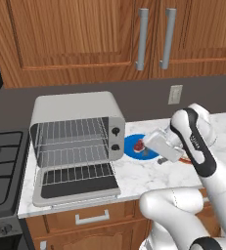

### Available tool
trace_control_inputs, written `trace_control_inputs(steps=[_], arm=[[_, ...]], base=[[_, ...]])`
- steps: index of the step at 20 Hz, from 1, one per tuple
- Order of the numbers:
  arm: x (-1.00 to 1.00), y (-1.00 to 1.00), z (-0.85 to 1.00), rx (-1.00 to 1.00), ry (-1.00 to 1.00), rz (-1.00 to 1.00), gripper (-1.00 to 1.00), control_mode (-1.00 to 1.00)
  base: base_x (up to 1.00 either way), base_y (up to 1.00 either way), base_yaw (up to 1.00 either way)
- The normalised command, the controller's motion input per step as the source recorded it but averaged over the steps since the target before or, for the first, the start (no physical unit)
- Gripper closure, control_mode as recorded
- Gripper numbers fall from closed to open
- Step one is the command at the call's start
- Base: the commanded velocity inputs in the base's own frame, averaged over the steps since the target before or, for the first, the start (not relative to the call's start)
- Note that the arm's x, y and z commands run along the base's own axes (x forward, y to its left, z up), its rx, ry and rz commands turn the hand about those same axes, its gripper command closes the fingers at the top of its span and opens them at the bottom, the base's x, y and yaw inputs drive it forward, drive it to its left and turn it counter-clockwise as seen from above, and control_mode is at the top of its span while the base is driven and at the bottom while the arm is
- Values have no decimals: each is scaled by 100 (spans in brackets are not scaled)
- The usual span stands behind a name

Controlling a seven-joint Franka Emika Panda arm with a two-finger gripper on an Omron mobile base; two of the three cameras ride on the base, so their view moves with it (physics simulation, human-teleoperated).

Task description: Open the toaster oven door. Place the baguette on the top rack in the toaster oven and place the steak on the bottom rack.

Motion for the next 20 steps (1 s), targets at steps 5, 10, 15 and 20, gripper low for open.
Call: trace_control_inputs(steps=[5, 10, 15, 20], arm=[[0, -23, 25, -10, 15, 0, -100, -100], [-7, -41, 13, -6, -5, 4, -100, -100], [1, -23, -5, -2, -11, 6, -100, -100], [25, -2, -17, 0, -6, 3, -100, -100]], base=[[0, 0, 0], [0, 0, 0], [0, 0, 0], [0, 0, 0]])
